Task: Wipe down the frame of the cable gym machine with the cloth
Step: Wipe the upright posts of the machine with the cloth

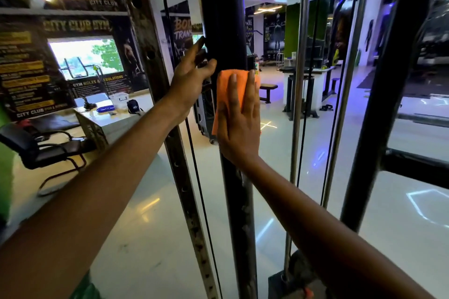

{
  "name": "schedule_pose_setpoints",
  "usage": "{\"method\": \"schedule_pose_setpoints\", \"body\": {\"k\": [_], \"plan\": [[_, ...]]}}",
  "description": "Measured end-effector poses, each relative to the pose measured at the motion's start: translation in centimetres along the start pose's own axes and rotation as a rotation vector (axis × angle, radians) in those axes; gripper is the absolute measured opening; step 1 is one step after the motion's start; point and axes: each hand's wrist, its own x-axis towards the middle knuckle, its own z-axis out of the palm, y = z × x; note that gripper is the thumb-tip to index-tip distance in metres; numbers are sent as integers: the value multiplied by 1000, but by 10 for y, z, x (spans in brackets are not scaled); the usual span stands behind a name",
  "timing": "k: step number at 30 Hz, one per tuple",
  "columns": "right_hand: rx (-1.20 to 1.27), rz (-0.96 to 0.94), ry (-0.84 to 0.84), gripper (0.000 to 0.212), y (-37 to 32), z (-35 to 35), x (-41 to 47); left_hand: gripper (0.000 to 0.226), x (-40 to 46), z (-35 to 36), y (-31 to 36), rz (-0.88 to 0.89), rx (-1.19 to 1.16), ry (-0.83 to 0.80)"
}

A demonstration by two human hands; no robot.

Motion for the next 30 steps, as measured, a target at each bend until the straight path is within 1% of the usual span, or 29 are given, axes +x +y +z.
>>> {"method": "schedule_pose_setpoints", "body": {"k": [4,6,8,11,13,15,16,18,21,23,25,28,30], "plan": [[-48,35,-127,94,36,6,-104,49,-14,8,-17,7,-22,27],[-55,40,-171,97,43,6,-131,48,-22,11,-24,0,-33,17],[-38,30,-170,90,39,4,-119,47,-27,12,-30,-24,-54,11],[29,31,-93,74,18,1,-58,44,-29,12,-30,-54,-59,15],[37,31,-59,71,6,0,-19,44,-27,11,-28,-67,-61,12],[32,25,-38,71,3,1,-8,46,-29,12,-31,-65,-52,19],[29,22,-32,70,7,2,-17,46,-32,14,-33,-68,-54,20],[16,34,-57,72,21,5,-61,43,-40,18,-44,-84,-81,25],[4,93,-198,83,45,4,-143,42,-51,23,-57,-117,-96,35],[17,90,-235,88,51,1,-159,44,-54,26,-60,-121,-82,46],[70,78,-198,90,43,-2,-131,41,-54,26,-60,-135,-81,48],[150,76,-104,77,23,-5,-58,41,-52,25,-58,-157,-70,53],[134,38,-83,71,17,-4,-27,44,-53,25,-59,-162,-63,55]]}}
